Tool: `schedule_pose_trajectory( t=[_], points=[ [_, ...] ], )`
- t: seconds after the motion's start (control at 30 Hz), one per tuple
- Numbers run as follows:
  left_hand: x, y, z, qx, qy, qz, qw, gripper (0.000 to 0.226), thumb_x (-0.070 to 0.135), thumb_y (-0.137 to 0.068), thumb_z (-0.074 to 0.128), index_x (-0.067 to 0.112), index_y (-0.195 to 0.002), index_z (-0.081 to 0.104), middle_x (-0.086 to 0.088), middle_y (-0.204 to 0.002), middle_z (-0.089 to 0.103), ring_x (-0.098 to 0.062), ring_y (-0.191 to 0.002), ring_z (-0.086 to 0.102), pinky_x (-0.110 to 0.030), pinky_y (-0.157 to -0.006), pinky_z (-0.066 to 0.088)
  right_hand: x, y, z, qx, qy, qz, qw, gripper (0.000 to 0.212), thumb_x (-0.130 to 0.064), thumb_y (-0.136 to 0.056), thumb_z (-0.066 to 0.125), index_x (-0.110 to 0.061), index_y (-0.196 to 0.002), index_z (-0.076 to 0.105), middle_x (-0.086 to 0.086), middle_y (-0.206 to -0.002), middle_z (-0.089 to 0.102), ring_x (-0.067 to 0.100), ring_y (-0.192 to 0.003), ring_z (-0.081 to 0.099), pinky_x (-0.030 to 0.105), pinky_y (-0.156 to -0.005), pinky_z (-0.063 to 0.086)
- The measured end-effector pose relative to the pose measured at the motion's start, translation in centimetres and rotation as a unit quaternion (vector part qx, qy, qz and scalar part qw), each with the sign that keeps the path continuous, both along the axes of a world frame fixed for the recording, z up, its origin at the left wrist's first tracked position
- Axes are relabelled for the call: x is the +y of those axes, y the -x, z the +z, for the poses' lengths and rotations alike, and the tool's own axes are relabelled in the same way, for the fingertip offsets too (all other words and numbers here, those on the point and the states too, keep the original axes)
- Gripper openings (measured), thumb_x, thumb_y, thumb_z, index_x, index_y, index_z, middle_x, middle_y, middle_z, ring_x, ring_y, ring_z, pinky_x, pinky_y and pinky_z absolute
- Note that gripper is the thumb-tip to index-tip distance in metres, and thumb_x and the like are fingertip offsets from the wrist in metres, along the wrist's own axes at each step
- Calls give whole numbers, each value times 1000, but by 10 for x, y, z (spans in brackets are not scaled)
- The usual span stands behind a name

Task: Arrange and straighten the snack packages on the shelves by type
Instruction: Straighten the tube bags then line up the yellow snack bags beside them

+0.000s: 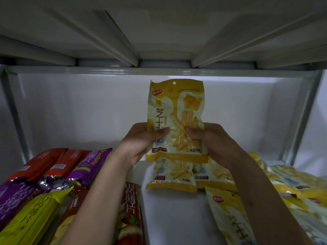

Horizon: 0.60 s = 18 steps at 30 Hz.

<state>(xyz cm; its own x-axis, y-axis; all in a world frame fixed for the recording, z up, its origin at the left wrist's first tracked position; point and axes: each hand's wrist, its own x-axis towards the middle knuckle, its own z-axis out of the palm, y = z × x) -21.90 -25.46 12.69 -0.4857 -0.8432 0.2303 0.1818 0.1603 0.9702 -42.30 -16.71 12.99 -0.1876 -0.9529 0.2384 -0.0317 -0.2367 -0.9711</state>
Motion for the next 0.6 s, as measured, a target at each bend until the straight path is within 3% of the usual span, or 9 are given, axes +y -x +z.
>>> schedule_pose_trajectory(
  t=[0.1, 0.27, 0.43, 0.6],
  points=[
    [1, -3, 1, -9, 0, 0, 1000, 50, 21, -71, 85, 1, -115, 76, -17, -112, 78, -33, -107, 76, -50, -99, 58, 1, 2, 1, 0, -11, 11, 1000, 24, -14, -98, 70, 0, -116, 75, 17, -113, 78, 32, -107, 76, 54, -103, 56],
    [-7, -5, -2, 3, -1, 2, 1000, 40, 14, -69, 82, -5, -104, 76, -20, -105, 78, -35, -100, 75, -43, -91, 60, 6, -1, 4, 3, -14, 37, 999, 24, -13, -98, 69, 0, -118, 75, 17, -114, 78, 31, -107, 76, 50, -101, 58],
    [-5, -2, -2, 2, -9, -28, 1000, 50, 12, -73, 81, -5, -119, 73, -24, -118, 75, -39, -113, 72, -54, -104, 54, 5, -5, 3, 8, 15, -8, 1000, 27, -10, -92, 76, -3, -117, 76, 14, -111, 79, 30, -104, 77, 52, -100, 58],
    [-5, -6, -5, -33, -11, -78, 996, 52, 19, -81, 79, -2, -127, 69, -20, -125, 74, -35, -120, 70, -50, -110, 50, 6, -2, 5, -6, 5, -19, 1000, 23, -8, -94, 73, -3, -116, 75, 14, -109, 80, 30, -103, 77, 53, -101, 58]
  ],
)
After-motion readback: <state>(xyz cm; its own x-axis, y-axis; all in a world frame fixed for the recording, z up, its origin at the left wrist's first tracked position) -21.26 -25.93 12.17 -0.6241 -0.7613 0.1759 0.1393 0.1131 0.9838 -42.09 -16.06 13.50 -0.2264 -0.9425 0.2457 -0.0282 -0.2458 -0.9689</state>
